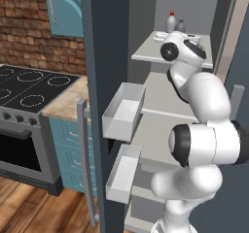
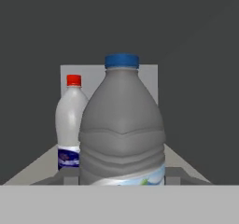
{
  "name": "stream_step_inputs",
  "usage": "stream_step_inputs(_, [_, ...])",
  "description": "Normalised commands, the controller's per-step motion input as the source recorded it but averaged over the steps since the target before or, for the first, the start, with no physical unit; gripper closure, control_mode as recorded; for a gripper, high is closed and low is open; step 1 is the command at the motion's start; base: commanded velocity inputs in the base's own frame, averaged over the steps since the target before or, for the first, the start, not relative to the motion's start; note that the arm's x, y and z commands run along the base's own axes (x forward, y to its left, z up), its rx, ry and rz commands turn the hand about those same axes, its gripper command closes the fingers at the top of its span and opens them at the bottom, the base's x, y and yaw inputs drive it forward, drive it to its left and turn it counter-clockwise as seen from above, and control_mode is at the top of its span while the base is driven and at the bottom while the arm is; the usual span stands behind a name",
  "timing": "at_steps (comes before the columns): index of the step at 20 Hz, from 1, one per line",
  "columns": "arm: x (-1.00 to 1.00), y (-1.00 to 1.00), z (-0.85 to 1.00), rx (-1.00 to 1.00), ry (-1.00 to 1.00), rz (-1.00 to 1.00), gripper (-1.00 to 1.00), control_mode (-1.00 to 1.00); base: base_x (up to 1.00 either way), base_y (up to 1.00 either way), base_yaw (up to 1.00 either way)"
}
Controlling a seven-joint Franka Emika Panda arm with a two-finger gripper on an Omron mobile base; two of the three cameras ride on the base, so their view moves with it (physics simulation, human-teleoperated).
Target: Take the bottled waters from the counter and place them in the freezer to freeze. Close the freezer door after placing the bottles.
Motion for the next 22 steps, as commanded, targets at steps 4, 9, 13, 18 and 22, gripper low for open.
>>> stream_step_inputs(4, [0.33,-0.10,-0.16,0.00,0.00,0.00,1.00,-1.00,0.00,0.00,0.00])
stream_step_inputs(9, [0.18,-0.07,-0.24,0.00,0.00,0.00,1.00,-1.00,0.00,0.00,0.00])
stream_step_inputs(13, [0.03,-0.14,-0.21,0.00,0.00,0.00,1.00,-1.00,0.00,0.00,0.00])
stream_step_inputs(18, [0.00,-0.01,-0.15,0.00,0.00,0.00,1.00,-1.00,0.00,0.00,0.00])
stream_step_inputs(22, [0.00,0.00,-0.04,0.00,0.00,0.00,1.00,-1.00,0.00,0.00,0.00])
